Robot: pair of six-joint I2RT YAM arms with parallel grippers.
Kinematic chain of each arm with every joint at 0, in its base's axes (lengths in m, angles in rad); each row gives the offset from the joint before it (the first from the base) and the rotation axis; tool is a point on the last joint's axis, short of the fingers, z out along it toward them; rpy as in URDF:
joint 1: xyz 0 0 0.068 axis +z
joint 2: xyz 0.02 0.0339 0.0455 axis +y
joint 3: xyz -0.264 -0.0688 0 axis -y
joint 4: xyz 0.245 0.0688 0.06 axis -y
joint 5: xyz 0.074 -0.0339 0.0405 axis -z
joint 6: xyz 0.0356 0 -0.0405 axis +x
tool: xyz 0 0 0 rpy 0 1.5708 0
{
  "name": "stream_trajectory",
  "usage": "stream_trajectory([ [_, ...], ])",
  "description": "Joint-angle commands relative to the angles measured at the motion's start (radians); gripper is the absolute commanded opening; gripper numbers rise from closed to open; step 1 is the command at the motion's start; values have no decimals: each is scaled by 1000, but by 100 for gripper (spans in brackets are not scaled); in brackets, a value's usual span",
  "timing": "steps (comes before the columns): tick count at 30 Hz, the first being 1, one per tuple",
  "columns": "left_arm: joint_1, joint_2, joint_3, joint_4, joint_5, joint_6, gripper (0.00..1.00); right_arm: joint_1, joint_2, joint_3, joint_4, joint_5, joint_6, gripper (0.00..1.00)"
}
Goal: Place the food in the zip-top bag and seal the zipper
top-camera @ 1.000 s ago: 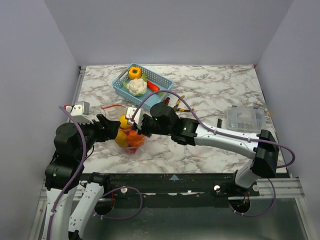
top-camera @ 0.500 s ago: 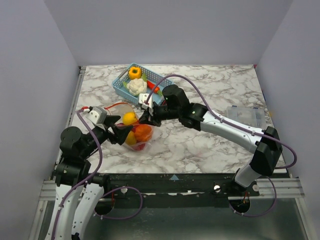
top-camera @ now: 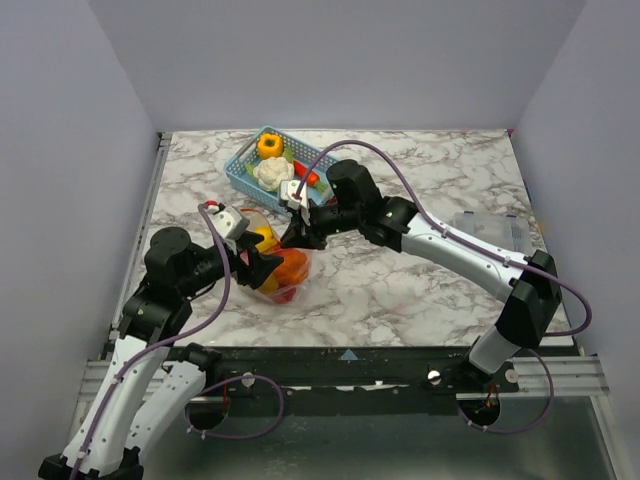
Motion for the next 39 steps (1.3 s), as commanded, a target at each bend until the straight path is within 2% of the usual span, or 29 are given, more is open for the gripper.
stream_trajectory([
  [1, -33, 22, 4, -57, -77, 76, 66, -6, -5, 4, -26, -46, 14, 0],
  [5, -42, 35, 4, -82, -175, 78, 55, -11, -26, -26, -24, -40, 26, 0],
  [7, -41, 27, -3, -89, -215, 78, 54, -13, -37, -40, -18, -43, 32, 0],
  [10, -42, 15, -31, -70, -185, 76, 52, -13, -48, -52, -18, -51, 37, 0],
  [14, -43, 46, -35, -61, -167, 28, 41, -13, -63, -78, 10, -46, 49, 0],
  [18, -43, 90, -24, -89, -105, 6, 43, -14, -67, -89, 41, -42, 65, 0],
  [22, -42, 101, -51, -40, -61, -6, 47, -14, -59, -75, 50, -52, 75, 0],
  [25, -43, 107, -60, -16, -67, -5, 46, -15, -54, -67, 60, -62, 86, 0],
  [27, -43, 110, -56, -12, -107, -4, 35, -15, -55, -65, 67, -75, 96, 0],
  [31, -43, 105, -38, -24, -155, -3, 3, -15, -63, -86, 107, -85, 133, 0],
  [33, -42, 88, -34, -25, -178, -19, 0, -15, -74, -114, 143, -53, 173, 1],
  [34, -43, 76, -36, -24, -188, -28, 0, -15, -83, -135, 169, -25, 197, 4],
  [35, -43, 64, -40, -19, -193, -38, 0, -15, -97, -155, 202, 0, 224, 13],
  [39, -42, 9, -64, 0, -198, -77, 0, -15, -179, -280, 368, 196, 381, 63],
])
